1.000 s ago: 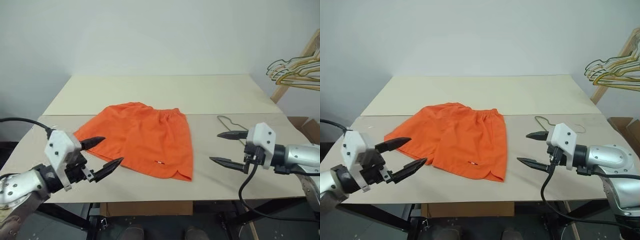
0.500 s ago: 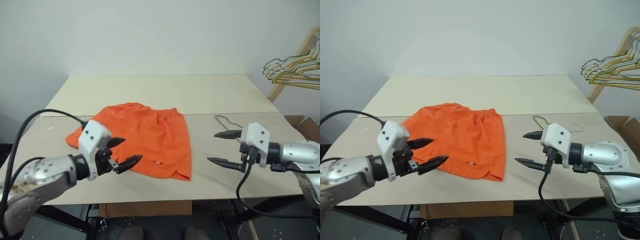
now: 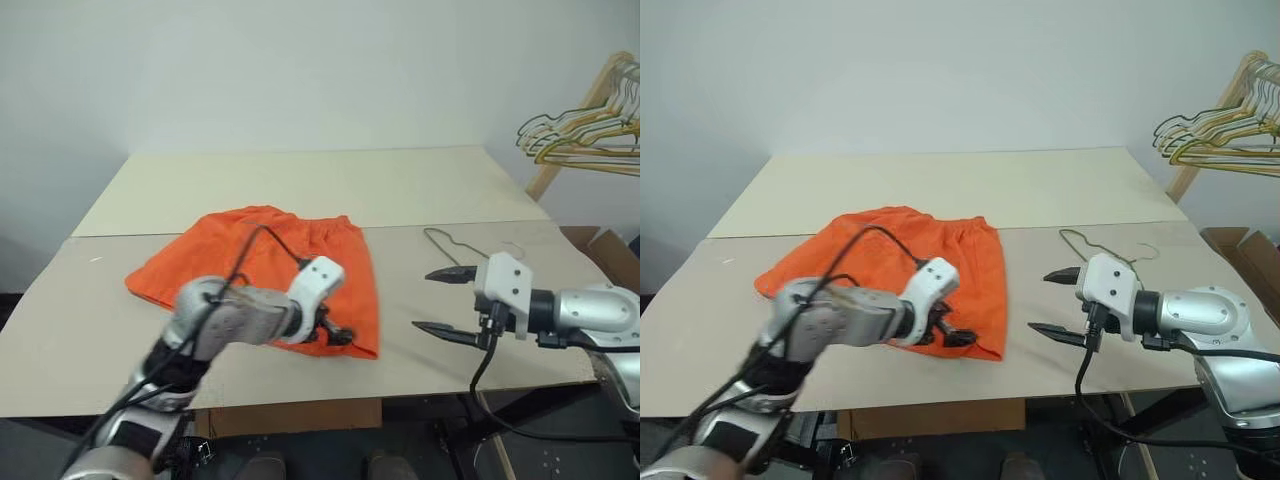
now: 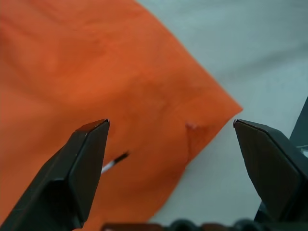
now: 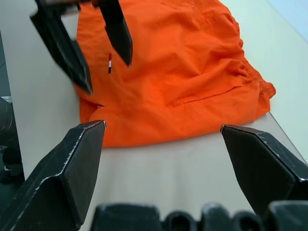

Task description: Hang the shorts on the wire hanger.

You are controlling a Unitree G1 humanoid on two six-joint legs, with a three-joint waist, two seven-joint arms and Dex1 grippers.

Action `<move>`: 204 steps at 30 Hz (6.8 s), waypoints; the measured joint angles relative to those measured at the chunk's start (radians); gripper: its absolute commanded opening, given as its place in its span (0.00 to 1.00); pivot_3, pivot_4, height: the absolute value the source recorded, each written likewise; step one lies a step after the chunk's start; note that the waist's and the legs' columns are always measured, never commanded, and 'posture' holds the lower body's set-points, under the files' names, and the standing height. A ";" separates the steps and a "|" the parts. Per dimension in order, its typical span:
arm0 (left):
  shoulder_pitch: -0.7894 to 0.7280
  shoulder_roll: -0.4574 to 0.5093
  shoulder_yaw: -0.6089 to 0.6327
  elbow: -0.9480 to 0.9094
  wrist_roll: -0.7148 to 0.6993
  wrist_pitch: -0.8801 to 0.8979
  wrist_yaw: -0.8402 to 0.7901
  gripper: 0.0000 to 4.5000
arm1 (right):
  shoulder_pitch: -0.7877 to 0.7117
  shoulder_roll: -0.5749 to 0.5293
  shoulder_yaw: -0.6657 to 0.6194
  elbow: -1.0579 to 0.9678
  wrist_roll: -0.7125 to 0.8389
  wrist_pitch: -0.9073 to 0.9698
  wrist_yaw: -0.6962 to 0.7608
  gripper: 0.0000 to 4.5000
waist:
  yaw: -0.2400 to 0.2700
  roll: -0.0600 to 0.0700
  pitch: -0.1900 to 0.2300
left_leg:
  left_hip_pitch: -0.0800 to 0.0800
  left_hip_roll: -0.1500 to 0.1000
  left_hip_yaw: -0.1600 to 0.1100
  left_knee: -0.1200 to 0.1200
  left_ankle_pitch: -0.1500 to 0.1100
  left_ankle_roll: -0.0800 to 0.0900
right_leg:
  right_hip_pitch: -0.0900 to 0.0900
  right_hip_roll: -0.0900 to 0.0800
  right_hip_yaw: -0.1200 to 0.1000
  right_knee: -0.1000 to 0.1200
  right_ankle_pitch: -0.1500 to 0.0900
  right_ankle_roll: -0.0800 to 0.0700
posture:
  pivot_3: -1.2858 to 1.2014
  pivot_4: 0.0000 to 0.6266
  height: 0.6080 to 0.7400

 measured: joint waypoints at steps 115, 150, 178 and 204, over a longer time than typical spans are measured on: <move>0.842 0.794 0.679 -0.362 0.359 -0.886 -1.226 0.00 | -0.756 0.538 0.699 1.280 -0.947 -0.930 -0.659 0.80 | -0.030 0.000 0.000 | -0.004 0.002 0.008 -0.002 0.002 -0.004 | -0.018 0.002 0.011 0.014 0.001 -0.002 | 0.55 0.00 1.00; 0.362 0.704 0.307 0.197 0.770 -1.450 -1.266 0.00 | -0.334 -0.045 0.484 0.799 -0.915 -0.999 -0.664 0.01 | -0.078 -0.001 -0.001 | 0.002 0.011 0.020 -0.010 0.003 -0.005 | -0.019 0.011 0.022 0.014 0.001 -0.006 | 0.47 0.00 1.00; 0.415 0.599 0.027 -0.230 0.755 -0.893 -1.031 0.99 | -0.143 0.132 0.379 0.335 -0.823 -0.640 -0.428 0.00 | -0.085 -0.004 -0.003 | 0.001 0.017 0.024 0.000 -0.004 0.003 | -0.019 0.018 0.027 0.014 0.001 -0.004 | 0.48 0.00 1.00; 0.279 0.606 0.091 0.290 1.095 -1.219 -0.953 0.99 | -0.116 0.148 0.377 0.297 -0.783 -0.612 -0.387 0.00 | -0.082 -0.005 -0.004 | 0.001 0.016 0.024 0.000 -0.004 0.003 | -0.019 0.017 0.026 0.014 0.001 -0.004 | 0.47 0.00 1.00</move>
